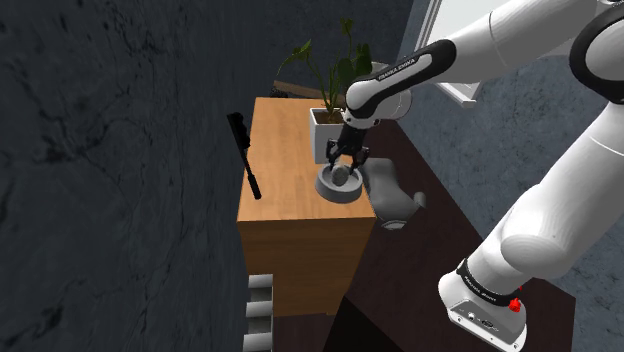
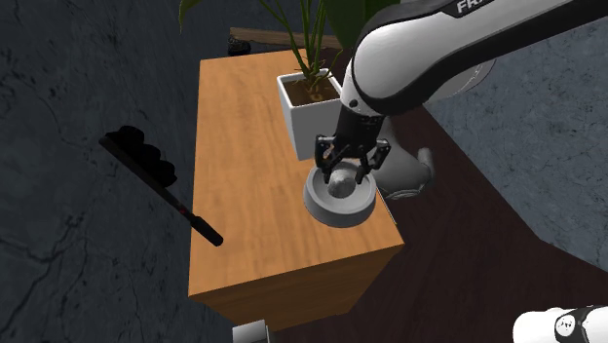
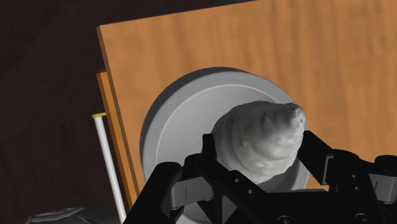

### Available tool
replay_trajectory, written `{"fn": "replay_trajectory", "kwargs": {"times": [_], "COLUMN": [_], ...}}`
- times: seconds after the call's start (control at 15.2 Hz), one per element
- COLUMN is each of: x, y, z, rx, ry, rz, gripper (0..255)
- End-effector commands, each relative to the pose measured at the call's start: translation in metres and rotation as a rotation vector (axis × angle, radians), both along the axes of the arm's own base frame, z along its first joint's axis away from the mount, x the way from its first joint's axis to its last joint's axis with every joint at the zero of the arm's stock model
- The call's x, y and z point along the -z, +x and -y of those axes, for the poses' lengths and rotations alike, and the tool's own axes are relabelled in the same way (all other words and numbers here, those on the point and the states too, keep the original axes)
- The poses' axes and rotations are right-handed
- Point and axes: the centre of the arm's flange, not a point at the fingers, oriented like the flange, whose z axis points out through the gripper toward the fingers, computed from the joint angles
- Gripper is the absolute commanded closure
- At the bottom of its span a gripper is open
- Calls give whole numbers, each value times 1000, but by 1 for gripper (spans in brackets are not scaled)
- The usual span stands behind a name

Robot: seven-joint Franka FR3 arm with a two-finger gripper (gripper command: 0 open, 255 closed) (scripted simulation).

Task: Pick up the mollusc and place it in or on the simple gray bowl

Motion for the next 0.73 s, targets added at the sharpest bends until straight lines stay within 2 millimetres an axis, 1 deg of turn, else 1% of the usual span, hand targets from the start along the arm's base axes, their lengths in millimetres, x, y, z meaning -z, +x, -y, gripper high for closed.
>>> {"fn": "replay_trajectory", "kwargs": {"times": [0.0, 0.66], "x": [-10, -63], "y": [0, 0], "z": [-1, -1], "rx": [0, 0], "ry": [0, 0], "rz": [0, 0], "gripper": [255, 255]}}
